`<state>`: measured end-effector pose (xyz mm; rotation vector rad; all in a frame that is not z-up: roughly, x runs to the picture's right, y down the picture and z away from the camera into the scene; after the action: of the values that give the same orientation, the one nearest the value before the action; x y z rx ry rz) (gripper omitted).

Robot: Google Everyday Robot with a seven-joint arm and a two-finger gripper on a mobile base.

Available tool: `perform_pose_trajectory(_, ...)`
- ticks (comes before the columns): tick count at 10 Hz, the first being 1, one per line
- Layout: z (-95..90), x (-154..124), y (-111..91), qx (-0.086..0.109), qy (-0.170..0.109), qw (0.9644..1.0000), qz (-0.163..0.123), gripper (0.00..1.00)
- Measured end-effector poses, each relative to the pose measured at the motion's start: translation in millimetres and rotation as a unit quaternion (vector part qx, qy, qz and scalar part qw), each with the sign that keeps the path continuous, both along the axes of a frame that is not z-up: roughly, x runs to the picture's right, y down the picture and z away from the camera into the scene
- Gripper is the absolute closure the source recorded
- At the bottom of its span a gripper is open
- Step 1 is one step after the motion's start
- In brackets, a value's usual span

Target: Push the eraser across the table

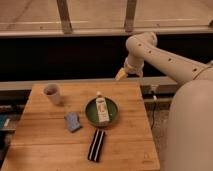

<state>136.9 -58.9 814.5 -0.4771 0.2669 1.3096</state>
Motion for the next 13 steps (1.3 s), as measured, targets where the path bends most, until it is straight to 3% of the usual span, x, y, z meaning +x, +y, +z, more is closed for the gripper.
perform_pose_trajectory(7, 0.0, 0.0, 0.0, 0.000, 0.000, 1.0000, 0.000, 0.20)
perform_pose_trajectory(8, -0.1, 0.0, -0.1, 0.000, 0.000, 1.0000, 0.000, 0.24)
perform_pose_trajectory(13, -0.1, 0.0, -0.1, 0.000, 0.000, 1.0000, 0.000, 0.72)
